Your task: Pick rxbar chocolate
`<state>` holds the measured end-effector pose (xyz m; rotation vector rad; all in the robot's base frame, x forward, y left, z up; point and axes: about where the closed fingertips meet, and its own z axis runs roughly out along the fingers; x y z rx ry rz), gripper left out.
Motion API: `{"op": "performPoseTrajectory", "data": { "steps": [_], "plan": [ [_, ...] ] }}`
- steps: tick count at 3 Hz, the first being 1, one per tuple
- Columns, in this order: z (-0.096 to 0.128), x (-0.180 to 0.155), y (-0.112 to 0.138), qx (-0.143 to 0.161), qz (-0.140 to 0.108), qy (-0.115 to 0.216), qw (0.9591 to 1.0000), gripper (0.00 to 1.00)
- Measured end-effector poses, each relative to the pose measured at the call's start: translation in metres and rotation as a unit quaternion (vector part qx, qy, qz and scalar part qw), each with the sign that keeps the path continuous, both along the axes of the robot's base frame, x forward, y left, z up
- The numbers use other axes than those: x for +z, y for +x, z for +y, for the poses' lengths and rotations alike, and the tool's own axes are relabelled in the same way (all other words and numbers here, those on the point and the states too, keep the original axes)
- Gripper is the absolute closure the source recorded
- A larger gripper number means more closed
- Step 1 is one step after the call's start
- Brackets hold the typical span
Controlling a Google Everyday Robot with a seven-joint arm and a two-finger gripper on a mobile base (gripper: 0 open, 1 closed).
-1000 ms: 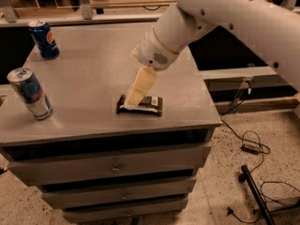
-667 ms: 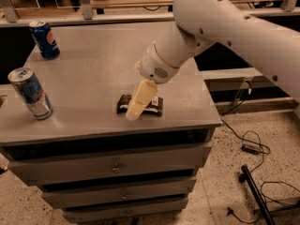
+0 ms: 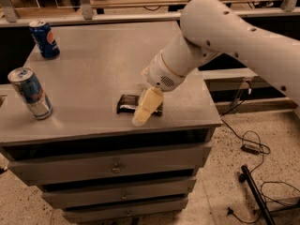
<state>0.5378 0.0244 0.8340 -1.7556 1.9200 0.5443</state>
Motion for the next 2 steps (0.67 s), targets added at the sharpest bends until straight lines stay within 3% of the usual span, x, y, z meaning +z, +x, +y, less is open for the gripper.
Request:
{"op": "performPoseTrajectory", "data": {
  "steps": [2],
  "plan": [
    [-0.0083,-0.0074,-0.0036,0.01,-0.012,-0.031,0.9994,0.0]
  ]
}}
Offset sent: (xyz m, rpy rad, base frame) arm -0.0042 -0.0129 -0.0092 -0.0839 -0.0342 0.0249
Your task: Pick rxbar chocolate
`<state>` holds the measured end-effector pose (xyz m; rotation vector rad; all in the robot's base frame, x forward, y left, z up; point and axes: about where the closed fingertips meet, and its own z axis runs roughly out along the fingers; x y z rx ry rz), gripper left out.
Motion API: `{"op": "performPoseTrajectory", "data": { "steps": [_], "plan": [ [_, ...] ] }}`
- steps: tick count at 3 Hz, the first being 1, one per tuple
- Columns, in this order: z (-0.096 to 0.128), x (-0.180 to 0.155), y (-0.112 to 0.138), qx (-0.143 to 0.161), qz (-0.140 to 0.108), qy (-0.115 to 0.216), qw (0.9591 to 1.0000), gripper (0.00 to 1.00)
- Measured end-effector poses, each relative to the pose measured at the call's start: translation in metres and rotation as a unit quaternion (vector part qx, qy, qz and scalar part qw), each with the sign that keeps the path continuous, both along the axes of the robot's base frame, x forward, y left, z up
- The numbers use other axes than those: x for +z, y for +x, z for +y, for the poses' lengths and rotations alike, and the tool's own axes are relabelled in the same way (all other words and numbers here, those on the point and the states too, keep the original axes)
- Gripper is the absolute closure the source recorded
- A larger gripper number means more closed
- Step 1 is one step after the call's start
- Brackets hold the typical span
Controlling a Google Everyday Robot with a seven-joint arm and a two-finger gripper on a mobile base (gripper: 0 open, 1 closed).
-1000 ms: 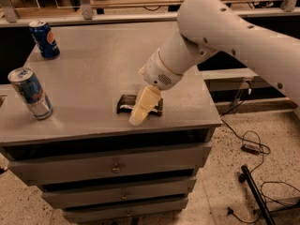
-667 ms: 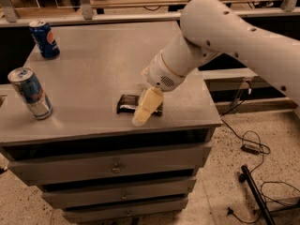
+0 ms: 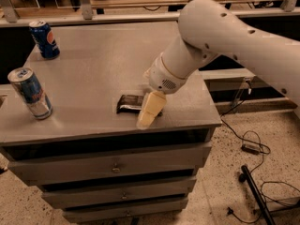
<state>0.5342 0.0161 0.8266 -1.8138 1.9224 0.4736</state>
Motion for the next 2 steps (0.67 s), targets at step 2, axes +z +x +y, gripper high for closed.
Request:
{"op": "performPoseTrajectory", "data": {
  "steps": [2],
  "plan": [
    [-0.0005,-0.0065,-0.0021,-0.001,0.011,-0.01,0.9999,0.18]
  ]
}}
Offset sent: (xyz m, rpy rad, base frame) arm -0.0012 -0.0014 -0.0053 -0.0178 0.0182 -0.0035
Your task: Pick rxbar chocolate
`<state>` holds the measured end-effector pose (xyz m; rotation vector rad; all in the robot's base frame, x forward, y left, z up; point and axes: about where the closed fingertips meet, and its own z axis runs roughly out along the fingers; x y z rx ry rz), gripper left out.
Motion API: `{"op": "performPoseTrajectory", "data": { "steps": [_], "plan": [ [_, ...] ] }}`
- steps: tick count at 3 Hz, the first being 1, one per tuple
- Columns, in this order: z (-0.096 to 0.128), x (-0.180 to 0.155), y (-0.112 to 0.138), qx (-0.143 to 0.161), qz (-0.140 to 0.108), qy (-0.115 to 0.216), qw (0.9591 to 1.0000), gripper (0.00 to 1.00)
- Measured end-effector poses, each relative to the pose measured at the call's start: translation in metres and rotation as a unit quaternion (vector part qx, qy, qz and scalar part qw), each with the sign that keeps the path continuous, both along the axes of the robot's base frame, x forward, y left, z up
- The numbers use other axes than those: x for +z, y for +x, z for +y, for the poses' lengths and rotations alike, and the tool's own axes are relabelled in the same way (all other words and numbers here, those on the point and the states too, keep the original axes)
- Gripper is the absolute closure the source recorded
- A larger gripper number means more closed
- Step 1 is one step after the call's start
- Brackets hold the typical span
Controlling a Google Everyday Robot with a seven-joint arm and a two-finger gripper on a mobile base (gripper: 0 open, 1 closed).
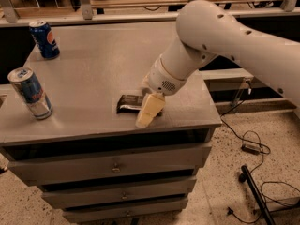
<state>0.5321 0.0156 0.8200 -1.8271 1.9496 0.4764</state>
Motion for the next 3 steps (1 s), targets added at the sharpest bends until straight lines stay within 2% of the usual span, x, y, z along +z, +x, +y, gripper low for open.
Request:
{"op": "performPoseTrajectory", "data": {
  "steps": [3],
  "plan": [
    [0.0014,0.0078,-0.0008,0.002,0.001,0.0,1.0,0.88]
  ]
}}
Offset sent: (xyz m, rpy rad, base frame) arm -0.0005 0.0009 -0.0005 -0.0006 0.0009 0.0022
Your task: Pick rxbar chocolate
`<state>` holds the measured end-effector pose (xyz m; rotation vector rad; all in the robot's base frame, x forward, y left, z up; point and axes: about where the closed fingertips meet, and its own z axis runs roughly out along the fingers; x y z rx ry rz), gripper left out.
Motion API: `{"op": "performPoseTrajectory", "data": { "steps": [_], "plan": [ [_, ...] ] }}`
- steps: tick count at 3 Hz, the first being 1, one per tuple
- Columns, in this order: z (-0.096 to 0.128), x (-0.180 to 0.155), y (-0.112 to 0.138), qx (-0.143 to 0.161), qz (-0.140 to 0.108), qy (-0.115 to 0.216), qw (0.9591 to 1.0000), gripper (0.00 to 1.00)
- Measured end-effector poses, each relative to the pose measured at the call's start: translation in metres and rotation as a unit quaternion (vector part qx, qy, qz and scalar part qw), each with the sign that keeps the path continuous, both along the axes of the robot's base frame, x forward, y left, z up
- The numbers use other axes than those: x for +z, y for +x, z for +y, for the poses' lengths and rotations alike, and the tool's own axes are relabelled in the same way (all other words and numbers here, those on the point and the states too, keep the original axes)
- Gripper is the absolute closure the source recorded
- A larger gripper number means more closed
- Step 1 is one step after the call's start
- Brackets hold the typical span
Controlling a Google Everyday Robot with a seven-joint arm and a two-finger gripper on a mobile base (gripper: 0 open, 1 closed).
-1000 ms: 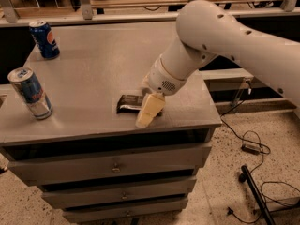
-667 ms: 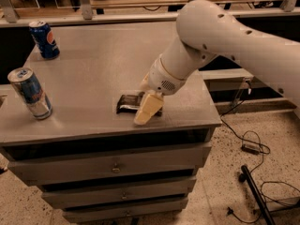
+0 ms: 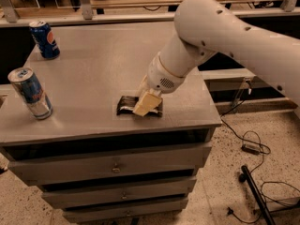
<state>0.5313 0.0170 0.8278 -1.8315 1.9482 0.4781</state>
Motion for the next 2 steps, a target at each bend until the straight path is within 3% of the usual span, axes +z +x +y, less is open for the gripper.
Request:
{"op": "performPoseTrajectory", "data": {
  "steps": [1,2],
  "plan": [
    [0.002,0.004,0.0,0.002,-0.003,0.009,1.0,1.0],
    [0.009,0.038,0.003,0.024,-0.019,0.056,0.9979,1.0]
  ]
}}
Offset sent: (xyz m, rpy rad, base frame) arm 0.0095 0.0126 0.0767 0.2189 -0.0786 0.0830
